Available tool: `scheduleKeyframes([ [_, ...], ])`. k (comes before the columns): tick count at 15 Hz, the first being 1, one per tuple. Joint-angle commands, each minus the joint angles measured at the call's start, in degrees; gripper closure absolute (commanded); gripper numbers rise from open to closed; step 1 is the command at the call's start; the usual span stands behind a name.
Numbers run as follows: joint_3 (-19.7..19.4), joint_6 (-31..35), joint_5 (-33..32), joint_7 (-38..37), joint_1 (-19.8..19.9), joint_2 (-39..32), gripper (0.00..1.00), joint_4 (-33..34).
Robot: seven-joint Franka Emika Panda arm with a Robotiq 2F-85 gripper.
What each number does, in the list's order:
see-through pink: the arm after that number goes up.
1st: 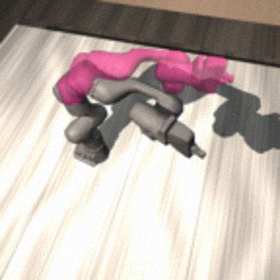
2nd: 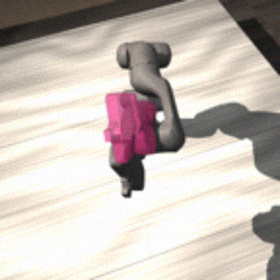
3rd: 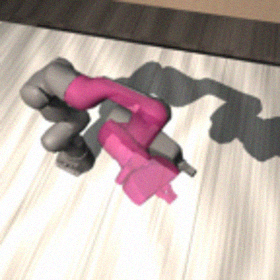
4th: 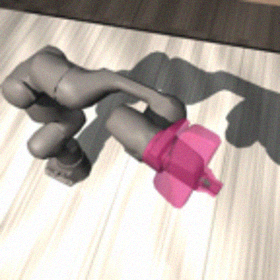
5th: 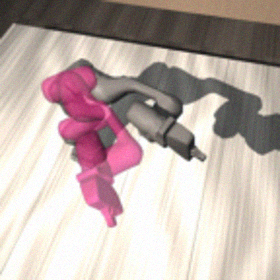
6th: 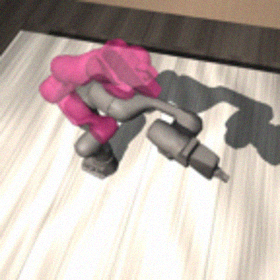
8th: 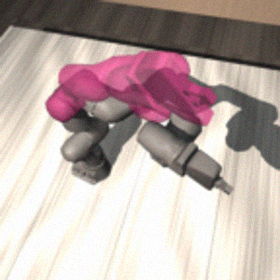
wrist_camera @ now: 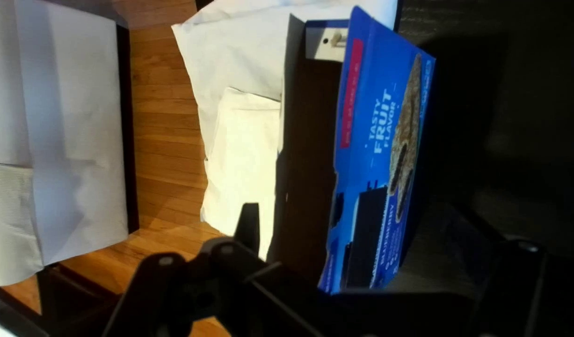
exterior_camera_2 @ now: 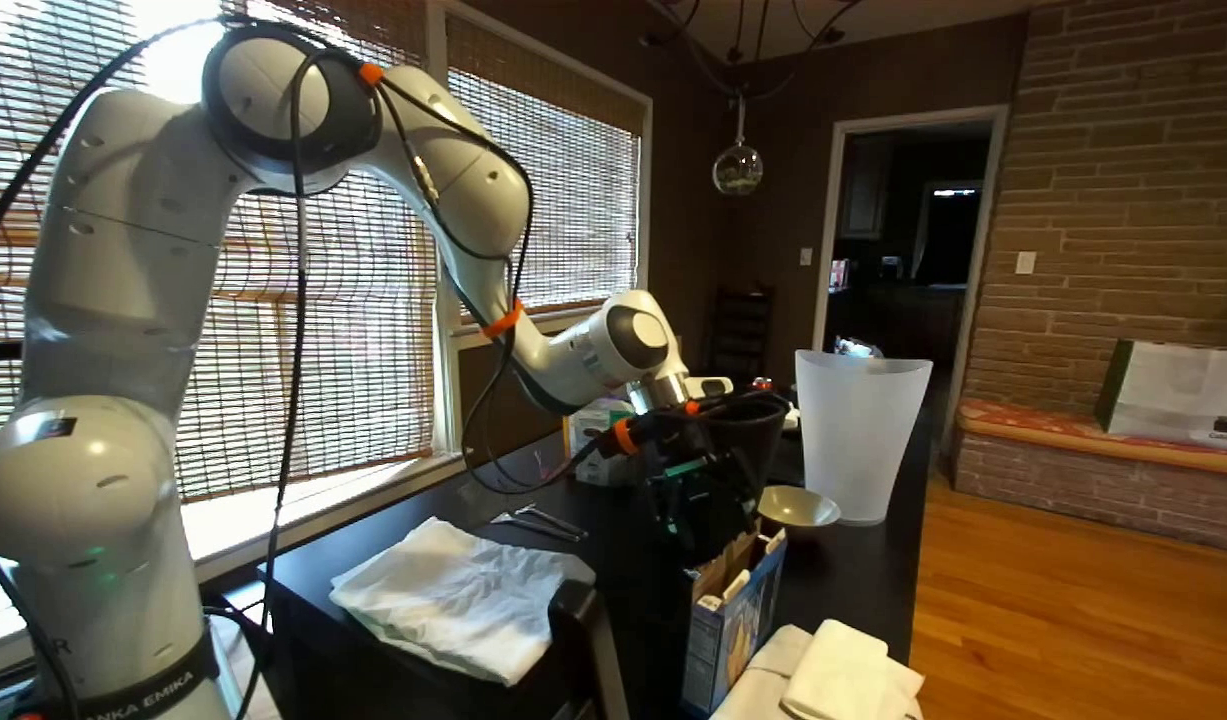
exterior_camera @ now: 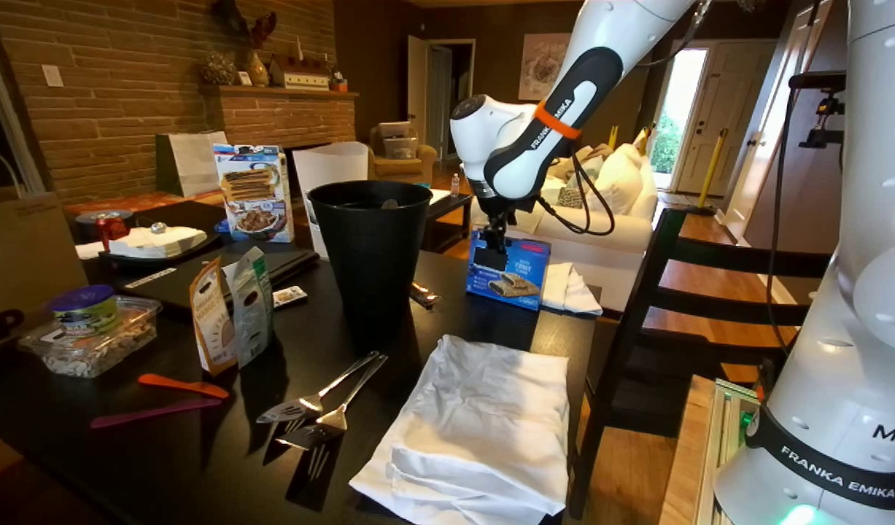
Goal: Put the candy bar into the box
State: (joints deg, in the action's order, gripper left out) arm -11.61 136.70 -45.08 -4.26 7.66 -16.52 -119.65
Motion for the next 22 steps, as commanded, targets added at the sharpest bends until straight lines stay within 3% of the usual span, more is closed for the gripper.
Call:
scheduleKeyframes([
  [1, 0.5, -0.4, 2.9, 3.1, 1.2, 2.9, 0.0, 0.3],
  [6, 0.7, -1.4, 8.6, 8.9, 2.3, 4.9, 0.0, 2.6],
  [13, 0.9, -9.2, 23.7, 20.9, 3.2, 6.8, 0.0, 6.7],
  [18, 0.0, -15.1, 23.0, 19.0, 3.2, 7.3, 0.0, 10.0],
  [22, -0.1, -14.5, 21.5, 18.3, 3.3, 6.7, 0.0, 10.5],
])
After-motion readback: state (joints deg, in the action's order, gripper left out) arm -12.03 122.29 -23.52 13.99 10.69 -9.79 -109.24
